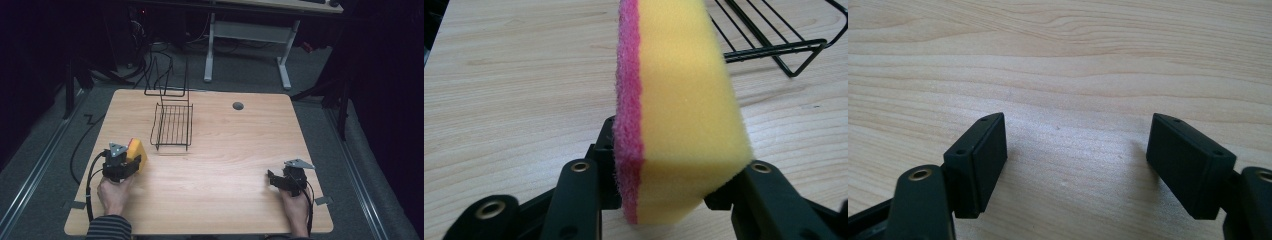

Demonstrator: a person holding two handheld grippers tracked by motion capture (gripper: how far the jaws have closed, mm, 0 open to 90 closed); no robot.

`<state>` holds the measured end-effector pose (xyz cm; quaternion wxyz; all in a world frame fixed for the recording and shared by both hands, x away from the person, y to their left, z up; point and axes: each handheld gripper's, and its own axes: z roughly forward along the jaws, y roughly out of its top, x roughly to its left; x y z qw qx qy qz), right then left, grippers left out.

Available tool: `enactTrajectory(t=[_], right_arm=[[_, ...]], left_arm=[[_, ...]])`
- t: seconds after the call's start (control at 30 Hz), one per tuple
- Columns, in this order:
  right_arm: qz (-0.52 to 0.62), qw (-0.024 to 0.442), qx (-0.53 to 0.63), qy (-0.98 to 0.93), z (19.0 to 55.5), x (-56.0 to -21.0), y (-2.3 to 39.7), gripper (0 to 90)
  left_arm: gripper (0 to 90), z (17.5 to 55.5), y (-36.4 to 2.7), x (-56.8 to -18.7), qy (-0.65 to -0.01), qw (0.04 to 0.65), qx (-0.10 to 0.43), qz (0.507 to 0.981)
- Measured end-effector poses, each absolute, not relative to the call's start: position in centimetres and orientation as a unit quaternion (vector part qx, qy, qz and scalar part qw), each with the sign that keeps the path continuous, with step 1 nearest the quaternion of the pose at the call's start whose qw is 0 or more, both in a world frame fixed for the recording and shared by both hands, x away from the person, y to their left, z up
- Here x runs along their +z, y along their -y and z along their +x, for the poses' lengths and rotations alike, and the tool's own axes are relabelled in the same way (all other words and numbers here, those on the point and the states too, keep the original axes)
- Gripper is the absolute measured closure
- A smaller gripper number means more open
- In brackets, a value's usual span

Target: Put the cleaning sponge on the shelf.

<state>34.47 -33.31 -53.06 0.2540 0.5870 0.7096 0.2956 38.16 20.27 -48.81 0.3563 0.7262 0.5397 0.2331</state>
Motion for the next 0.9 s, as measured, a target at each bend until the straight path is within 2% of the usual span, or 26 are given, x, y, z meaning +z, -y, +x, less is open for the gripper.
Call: enactTrajectory(t=[0.5,0.9], right_arm=[[0.587,0.254,0.295,-0.710,34.5,-53.1,33.3,24.3],[0.587,0.254,0.295,-0.710,34.5,-53.1,33.3,24.3]], left_arm=[[60.7,37.3,-20.7,-46.8,-0.510,0.373,0.223,0.742],[60.8,37.8,-20.7,-45.0,-0.487,0.395,0.194,0.755]])
